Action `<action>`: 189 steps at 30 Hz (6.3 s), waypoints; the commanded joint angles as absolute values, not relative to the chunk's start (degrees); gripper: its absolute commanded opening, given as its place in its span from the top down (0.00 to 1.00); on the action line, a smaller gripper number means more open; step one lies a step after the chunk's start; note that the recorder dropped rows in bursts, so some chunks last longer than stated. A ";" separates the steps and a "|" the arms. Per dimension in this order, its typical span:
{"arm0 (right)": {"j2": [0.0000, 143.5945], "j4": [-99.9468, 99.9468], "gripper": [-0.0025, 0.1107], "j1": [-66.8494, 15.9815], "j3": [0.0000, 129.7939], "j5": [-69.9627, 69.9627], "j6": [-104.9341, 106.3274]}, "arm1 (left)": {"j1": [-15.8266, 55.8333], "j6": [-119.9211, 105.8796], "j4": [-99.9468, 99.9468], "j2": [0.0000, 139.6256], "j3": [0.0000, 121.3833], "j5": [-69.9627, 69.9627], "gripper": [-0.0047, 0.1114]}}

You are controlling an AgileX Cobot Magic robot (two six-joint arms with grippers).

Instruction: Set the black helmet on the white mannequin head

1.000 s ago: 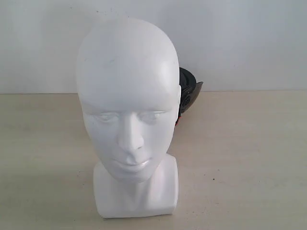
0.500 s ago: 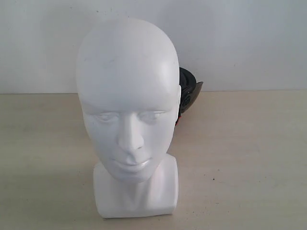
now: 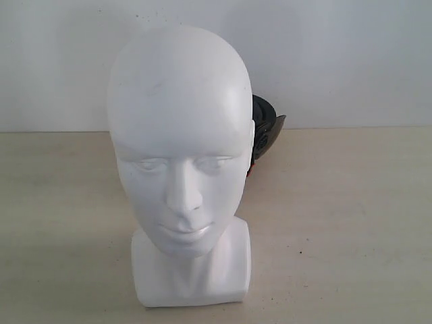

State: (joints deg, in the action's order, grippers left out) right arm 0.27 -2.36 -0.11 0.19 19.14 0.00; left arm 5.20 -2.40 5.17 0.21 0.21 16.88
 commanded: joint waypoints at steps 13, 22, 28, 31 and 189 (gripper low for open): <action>0.00 -2.54 0.98 0.00 0.00 -10.92 0.00 | 5.18 -2.69 5.10 0.00 0.00 16.91 0.92; 10.87 -2.54 0.98 0.00 14.76 -1.07 0.93 | 5.18 -2.69 5.10 0.00 0.00 16.91 0.92; 23.16 -2.54 0.98 0.00 21.21 -2.62 0.36 | 5.18 -2.69 5.10 0.00 0.00 16.91 0.92; 25.18 -2.54 0.98 0.00 21.61 -6.56 0.36 | 5.18 -2.69 5.10 0.00 0.00 16.91 0.92; 92.43 9.98 0.98 -6.87 71.43 57.35 -15.38 | 5.18 -2.69 5.10 0.00 0.00 16.91 0.92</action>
State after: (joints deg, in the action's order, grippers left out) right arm 95.96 8.96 -7.30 73.73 57.28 -15.20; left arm 5.20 -2.40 5.17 0.21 0.21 16.88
